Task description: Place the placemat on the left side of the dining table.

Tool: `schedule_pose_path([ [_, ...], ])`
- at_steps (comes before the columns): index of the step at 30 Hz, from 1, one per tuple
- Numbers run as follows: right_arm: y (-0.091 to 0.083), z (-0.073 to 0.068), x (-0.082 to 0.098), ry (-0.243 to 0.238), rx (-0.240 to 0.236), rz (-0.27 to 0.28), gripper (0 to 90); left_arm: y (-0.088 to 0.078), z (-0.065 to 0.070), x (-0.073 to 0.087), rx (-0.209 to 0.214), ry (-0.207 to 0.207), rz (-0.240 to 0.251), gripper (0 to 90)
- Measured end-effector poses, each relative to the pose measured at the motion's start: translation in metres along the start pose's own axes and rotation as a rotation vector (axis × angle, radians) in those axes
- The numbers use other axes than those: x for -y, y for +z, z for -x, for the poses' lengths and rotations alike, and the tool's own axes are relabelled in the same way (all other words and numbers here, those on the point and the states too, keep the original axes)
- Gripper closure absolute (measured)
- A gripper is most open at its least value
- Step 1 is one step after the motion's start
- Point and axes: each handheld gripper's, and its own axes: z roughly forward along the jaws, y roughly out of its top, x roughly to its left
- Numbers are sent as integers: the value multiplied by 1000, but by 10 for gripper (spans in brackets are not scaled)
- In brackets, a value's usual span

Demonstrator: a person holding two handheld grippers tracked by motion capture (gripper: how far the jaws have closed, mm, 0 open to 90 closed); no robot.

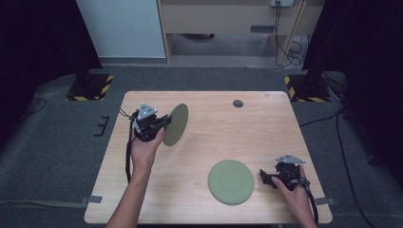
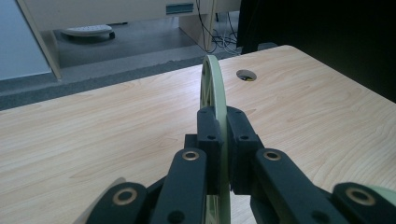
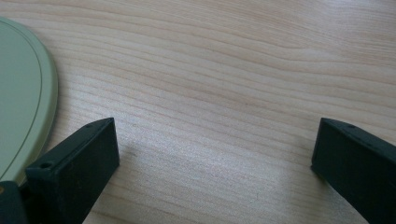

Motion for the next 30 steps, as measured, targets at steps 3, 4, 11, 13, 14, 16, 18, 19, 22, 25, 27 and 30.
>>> schedule_pose_path([
  [3,0,0,0,0,0,0,10,-3,-2,2,-4,-1,4,857],
  [4,0,0,0,0,0,0,10,-3,-3,3,-4,-2,3,857],
  [11,0,0,0,0,0,0,9,-6,-9,6,-15,-6,-1,857],
  [13,0,0,0,0,0,0,9,-8,-10,7,-18,-7,-1,857],
  [14,0,0,0,1,0,-1,9,-8,-11,8,-20,-7,-2,857],
  [16,0,0,0,0,0,0,9,-10,-13,9,-25,-7,-3,857],
  [18,0,0,0,0,0,0,9,-11,-15,11,-29,-9,-3,857],
  [19,0,0,0,1,0,0,9,-12,-16,11,-30,-9,-3,857],
  [22,0,0,0,1,0,-1,9,-13,-18,14,-33,-13,-4,857],
  [25,0,0,0,0,0,0,9,-15,-21,17,-38,-18,-3,857],
  [27,0,0,0,0,0,0,9,-16,-22,18,-41,-16,-4,857],
  [30,0,0,0,0,0,0,9,-18,-26,20,-44,-18,-6,857],
])
